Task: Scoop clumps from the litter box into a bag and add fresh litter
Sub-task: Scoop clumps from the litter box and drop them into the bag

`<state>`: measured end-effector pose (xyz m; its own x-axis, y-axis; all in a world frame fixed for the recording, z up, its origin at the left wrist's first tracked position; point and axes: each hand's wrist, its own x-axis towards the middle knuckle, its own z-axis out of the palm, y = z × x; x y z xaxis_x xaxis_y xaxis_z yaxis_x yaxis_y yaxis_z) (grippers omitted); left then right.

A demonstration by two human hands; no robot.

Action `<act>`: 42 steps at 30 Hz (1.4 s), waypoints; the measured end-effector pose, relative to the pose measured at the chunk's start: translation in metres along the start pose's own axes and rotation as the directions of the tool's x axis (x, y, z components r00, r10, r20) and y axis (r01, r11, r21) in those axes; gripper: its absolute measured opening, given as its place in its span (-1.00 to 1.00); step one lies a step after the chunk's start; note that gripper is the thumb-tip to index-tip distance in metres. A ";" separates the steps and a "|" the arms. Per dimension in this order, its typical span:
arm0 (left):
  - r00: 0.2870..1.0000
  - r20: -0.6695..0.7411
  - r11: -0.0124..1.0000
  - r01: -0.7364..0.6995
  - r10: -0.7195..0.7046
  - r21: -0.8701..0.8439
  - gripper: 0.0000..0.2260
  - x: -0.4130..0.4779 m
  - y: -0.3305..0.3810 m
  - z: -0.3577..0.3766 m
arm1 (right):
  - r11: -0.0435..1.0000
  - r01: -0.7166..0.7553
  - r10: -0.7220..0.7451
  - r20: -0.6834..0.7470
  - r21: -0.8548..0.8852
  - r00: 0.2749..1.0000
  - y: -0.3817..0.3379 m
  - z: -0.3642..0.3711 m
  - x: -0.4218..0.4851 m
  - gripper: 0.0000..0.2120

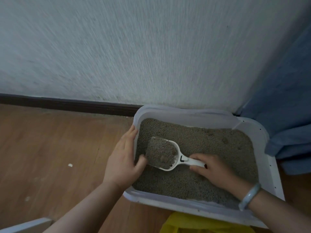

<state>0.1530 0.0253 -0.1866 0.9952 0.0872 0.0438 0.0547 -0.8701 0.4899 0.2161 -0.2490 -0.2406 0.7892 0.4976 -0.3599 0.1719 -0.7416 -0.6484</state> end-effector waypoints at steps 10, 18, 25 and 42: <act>0.999 -0.040 0.999 0.014 -0.012 0.043 -0.27 -0.001 0.004 0.000 | 0.997 0.028 -0.033 -0.078 -0.069 0.996 -0.002 -0.017 0.002 -0.79; 0.997 -0.069 0.998 0.035 -0.032 0.048 -0.26 -0.002 0.005 0.001 | 0.997 -0.036 0.025 -0.138 -0.075 0.990 0.006 -0.017 -0.017 -0.80; 0.998 -0.059 0.996 0.039 -0.034 0.081 -0.21 -0.002 0.009 0.000 | 0.992 -0.047 0.029 -0.155 -0.113 0.988 0.011 -0.018 -0.038 -0.80; 0.991 -0.108 0.992 0.089 -0.080 0.090 -0.30 -0.005 0.007 0.003 | 0.984 -0.011 -0.020 -0.169 -0.180 0.985 0.018 -0.035 -0.070 -0.81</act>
<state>0.1483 0.0176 -0.1863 0.9732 0.2079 0.0983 0.1505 -0.8990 0.4112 0.1846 -0.3130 -0.2038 0.8740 0.4293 -0.2277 0.2671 -0.8159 -0.5128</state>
